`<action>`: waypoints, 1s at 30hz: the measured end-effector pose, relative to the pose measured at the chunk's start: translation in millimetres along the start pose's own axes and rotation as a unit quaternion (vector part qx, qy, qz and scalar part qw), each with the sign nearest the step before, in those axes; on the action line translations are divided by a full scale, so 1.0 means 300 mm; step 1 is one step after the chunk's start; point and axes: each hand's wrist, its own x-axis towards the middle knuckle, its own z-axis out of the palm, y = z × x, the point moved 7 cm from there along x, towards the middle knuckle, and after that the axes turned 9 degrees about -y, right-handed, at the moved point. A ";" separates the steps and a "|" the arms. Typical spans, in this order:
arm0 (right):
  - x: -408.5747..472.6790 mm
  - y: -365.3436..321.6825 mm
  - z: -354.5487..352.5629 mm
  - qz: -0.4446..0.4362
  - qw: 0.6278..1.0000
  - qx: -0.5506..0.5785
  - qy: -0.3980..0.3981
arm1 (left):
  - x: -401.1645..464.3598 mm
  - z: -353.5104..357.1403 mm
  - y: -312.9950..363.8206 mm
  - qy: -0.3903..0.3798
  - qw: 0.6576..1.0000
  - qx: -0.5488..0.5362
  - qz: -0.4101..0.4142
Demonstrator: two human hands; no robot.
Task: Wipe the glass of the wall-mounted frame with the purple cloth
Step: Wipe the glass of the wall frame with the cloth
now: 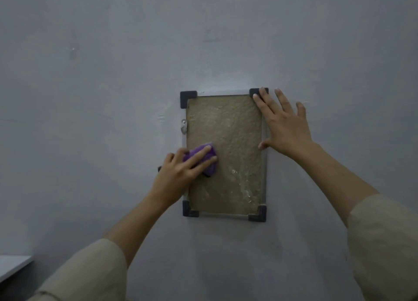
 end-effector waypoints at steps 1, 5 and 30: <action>-0.004 0.001 0.002 0.000 1.000 -0.001 0.000 | -0.017 0.005 -0.039 0.008 0.999 -0.004 -0.035; -0.017 -0.004 0.004 0.009 1.000 -0.005 0.004 | -0.057 0.014 -0.125 0.013 0.986 -0.012 -0.165; -0.201 -0.068 0.195 0.014 0.999 0.002 -0.040 | -0.078 0.047 0.036 -0.005 1.000 0.005 -0.002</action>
